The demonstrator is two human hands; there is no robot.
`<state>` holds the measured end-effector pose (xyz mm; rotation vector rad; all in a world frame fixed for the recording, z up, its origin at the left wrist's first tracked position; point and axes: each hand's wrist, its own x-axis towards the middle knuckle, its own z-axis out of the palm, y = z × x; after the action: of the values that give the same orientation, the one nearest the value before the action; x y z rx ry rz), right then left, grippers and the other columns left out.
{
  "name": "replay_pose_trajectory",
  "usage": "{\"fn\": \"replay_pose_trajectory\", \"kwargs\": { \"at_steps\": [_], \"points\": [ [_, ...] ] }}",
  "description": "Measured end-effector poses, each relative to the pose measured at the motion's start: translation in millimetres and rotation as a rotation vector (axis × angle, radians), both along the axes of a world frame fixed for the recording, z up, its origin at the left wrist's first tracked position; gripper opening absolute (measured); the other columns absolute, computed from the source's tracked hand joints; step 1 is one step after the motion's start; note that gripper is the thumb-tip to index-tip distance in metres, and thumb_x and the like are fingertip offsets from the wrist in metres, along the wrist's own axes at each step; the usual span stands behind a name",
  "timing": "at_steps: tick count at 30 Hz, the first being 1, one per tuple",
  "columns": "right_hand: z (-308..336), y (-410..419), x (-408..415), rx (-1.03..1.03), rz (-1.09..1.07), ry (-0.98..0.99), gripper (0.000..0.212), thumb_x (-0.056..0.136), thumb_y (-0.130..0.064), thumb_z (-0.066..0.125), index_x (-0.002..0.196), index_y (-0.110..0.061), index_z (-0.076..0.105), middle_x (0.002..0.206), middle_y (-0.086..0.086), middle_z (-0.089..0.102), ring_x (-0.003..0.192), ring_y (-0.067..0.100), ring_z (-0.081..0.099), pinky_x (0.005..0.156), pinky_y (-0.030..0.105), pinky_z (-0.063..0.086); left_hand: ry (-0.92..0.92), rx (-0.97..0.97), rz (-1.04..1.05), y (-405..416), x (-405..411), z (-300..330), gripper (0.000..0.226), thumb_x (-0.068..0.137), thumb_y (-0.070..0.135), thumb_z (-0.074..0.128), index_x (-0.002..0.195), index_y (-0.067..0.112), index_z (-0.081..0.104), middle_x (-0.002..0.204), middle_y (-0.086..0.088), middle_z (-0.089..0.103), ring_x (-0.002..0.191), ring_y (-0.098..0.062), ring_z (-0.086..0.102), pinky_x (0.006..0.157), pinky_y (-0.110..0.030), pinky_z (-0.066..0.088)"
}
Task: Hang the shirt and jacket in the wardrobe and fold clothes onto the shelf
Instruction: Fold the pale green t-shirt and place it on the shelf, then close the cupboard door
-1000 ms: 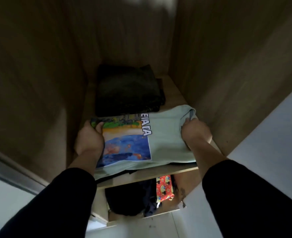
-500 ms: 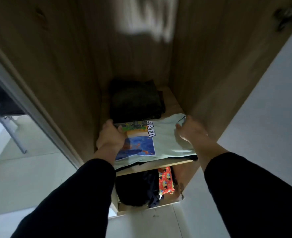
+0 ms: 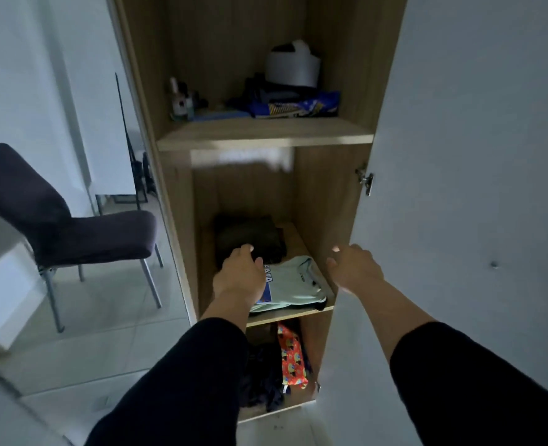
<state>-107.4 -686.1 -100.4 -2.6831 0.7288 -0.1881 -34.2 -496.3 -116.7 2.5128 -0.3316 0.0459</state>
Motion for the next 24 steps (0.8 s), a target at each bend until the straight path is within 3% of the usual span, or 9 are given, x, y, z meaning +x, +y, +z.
{"fn": "replay_pose_trajectory", "kwargs": {
  "at_steps": [3,7,12,16,18,20,21,24],
  "points": [
    [23.8,6.1,-55.9,-0.059,0.014,-0.061,0.043,0.098,-0.033,0.04,0.139,-0.021,0.044,0.137,0.01,0.046,0.126,0.03,0.042,0.099,0.039,0.039,-0.05,-0.01,-0.015,1.8,-57.1,25.2,0.042,0.1,0.035,0.036,0.141,0.025,0.037,0.145,0.001,0.041,0.127,-0.025,0.045,0.096,-0.049,0.046],
    [52.8,5.3,-138.9,-0.141,0.048,-0.119,0.038,0.098,-0.029,0.041,0.135,-0.021,0.048,0.136,0.009,0.047,0.125,0.029,0.043,0.099,0.038,0.04,-0.137,0.029,-0.065,-2.6,-140.4,55.7,0.043,0.101,0.034,0.035,0.142,0.023,0.037,0.148,0.001,0.039,0.132,-0.022,0.041,0.1,-0.044,0.043],
    [118.0,-13.2,-229.1,-0.369,0.063,-0.273,0.035,0.096,-0.02,0.044,0.129,-0.023,0.054,0.139,0.003,0.047,0.128,0.025,0.04,0.098,0.037,0.037,-0.25,0.009,-0.173,-27.4,-222.2,106.0,0.043,0.101,0.034,0.035,0.143,0.024,0.035,0.15,0.003,0.036,0.138,-0.018,0.033,0.108,-0.047,0.036],
    [170.8,-23.4,-285.3,-0.458,0.063,-0.708,0.052,0.076,0.01,0.045,0.12,-0.013,0.061,0.126,0.007,0.056,0.122,0.028,0.047,0.092,0.037,0.04,-0.395,-0.02,-0.307,-68.6,-269.2,149.3,0.047,0.101,0.032,0.035,0.146,0.022,0.03,0.156,0.004,0.025,0.145,-0.014,0.021,0.113,-0.045,0.03],
    [191.0,-27.7,-310.1,-0.435,-0.019,-0.946,0.056,0.072,0.014,0.041,0.121,-0.008,0.059,0.125,0.01,0.054,0.119,0.028,0.048,0.091,0.029,0.039,-0.447,-0.03,-0.399,-89.8,-293.2,162.9,0.049,0.101,0.031,0.036,0.148,0.022,0.026,0.159,0.005,0.018,0.146,-0.013,0.015,0.115,-0.044,0.027],
    [202.9,-35.5,-322.8,-0.295,-0.129,-1.078,0.051,0.082,0.008,0.039,0.13,-0.008,0.05,0.133,0.01,0.048,0.124,0.025,0.043,0.094,0.022,0.033,-0.456,-0.015,-0.515,-106.8,-316.3,170.7,0.054,0.101,0.031,0.036,0.151,0.022,0.018,0.161,0.007,0.008,0.148,-0.012,0.008,0.118,-0.044,0.02],
    [208.4,-40.2,-323.8,-0.13,-0.175,-1.093,0.047,0.089,-0.002,0.038,0.135,-0.01,0.044,0.138,0.008,0.044,0.128,0.023,0.04,0.099,0.022,0.031,-0.447,0.003,-0.569,-113.9,-325.7,173.6,0.057,0.101,0.03,0.036,0.153,0.023,0.013,0.161,0.009,0.003,0.148,-0.011,0.005,0.119,-0.044,0.017],
    [227.9,-51.0,-317.6,0.602,-0.176,-0.938,0.048,0.094,-0.041,0.027,0.134,-0.018,0.041,0.138,0.007,0.042,0.129,0.022,0.038,0.108,0.036,0.03,-0.382,0.035,-0.67,-129.4,-341.4,179.4,0.065,0.101,0.026,0.036,0.154,0.025,-0.002,0.16,0.013,-0.01,0.148,-0.008,-0.003,0.121,-0.043,0.01]
  ]
}}
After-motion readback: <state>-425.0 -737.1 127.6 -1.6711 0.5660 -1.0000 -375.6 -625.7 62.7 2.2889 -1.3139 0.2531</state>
